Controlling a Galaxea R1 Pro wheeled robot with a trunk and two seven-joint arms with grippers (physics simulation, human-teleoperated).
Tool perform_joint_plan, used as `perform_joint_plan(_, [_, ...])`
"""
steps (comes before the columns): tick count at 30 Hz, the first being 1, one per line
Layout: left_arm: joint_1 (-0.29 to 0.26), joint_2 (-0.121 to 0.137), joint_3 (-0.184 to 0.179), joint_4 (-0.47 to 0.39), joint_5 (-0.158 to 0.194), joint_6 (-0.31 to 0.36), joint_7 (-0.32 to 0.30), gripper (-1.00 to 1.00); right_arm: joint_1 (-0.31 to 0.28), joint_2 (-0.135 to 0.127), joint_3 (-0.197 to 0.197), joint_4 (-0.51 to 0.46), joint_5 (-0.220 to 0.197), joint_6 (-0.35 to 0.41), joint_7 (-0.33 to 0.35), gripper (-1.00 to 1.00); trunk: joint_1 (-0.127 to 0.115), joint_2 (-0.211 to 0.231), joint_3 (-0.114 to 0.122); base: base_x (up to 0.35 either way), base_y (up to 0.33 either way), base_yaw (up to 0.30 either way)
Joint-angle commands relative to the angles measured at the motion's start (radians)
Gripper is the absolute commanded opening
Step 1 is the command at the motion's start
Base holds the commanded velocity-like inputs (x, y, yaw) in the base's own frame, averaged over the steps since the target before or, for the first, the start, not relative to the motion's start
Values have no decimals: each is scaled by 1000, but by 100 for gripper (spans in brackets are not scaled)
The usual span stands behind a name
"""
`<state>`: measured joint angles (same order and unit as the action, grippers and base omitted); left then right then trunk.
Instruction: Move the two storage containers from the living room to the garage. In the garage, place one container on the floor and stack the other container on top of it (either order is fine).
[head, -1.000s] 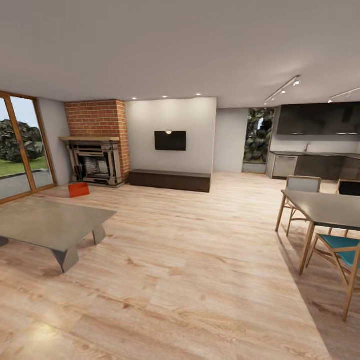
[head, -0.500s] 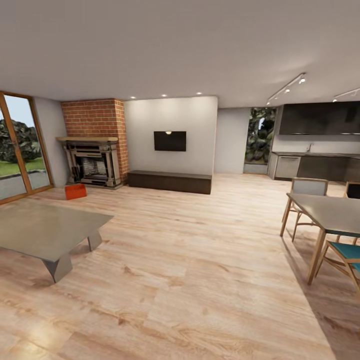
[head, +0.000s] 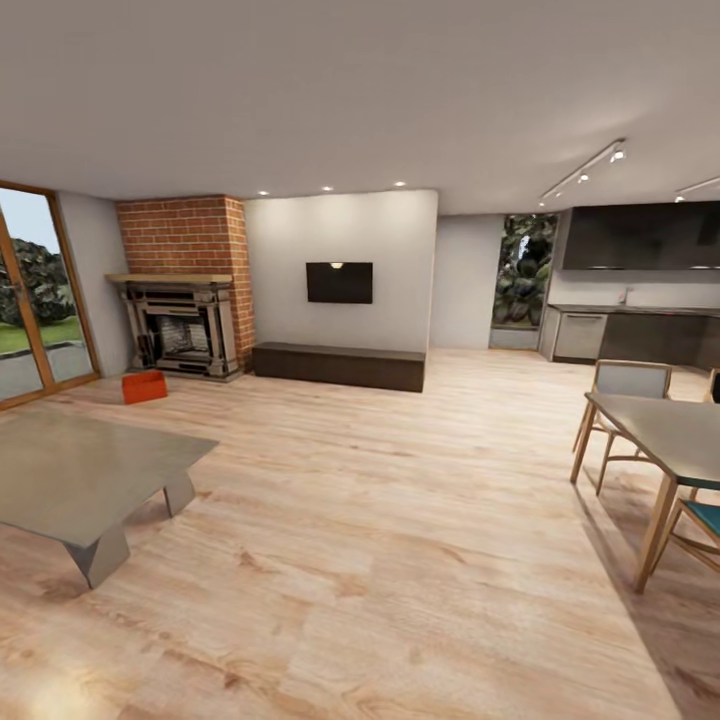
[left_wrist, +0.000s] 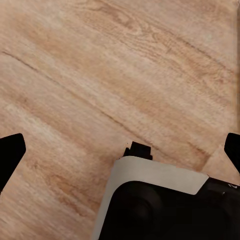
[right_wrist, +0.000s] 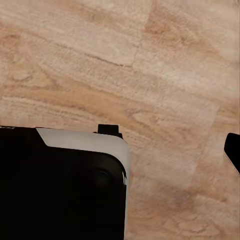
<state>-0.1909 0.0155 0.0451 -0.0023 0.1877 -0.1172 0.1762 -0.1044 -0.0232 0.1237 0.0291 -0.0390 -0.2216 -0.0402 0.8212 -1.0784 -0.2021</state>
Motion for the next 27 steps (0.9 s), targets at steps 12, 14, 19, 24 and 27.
perform_joint_plan(12, [-1, 0, 4, 1, 4, -4, 0, 100, -1, 0, 8, 3, -4, -5, -3, 100, 1, -1, -1, 326, 0, 0])
perform_joint_plan(14, [-1, 0, 4, 1, 4, -4, 0, 100, -1, 0, 8, 3, -4, -5, -3, 100, 1, -1, -1, 326, 0, 0])
perform_joint_plan(19, [-1, 0, 4, 1, 4, -4, 0, 100, -1, 0, 8, 3, -4, -5, -3, 100, 1, -1, -1, 326, 0, 0])
perform_joint_plan(24, [-1, 0, 4, 1, 4, -4, 0, 100, -1, 0, 8, 3, -4, -5, -3, 100, 1, -1, -1, 326, 0, 0])
perform_joint_plan(27, [-1, 0, 4, 1, 4, -4, 0, 100, -1, 0, 8, 3, -4, -5, -3, 100, 1, -1, -1, 326, 0, 0])
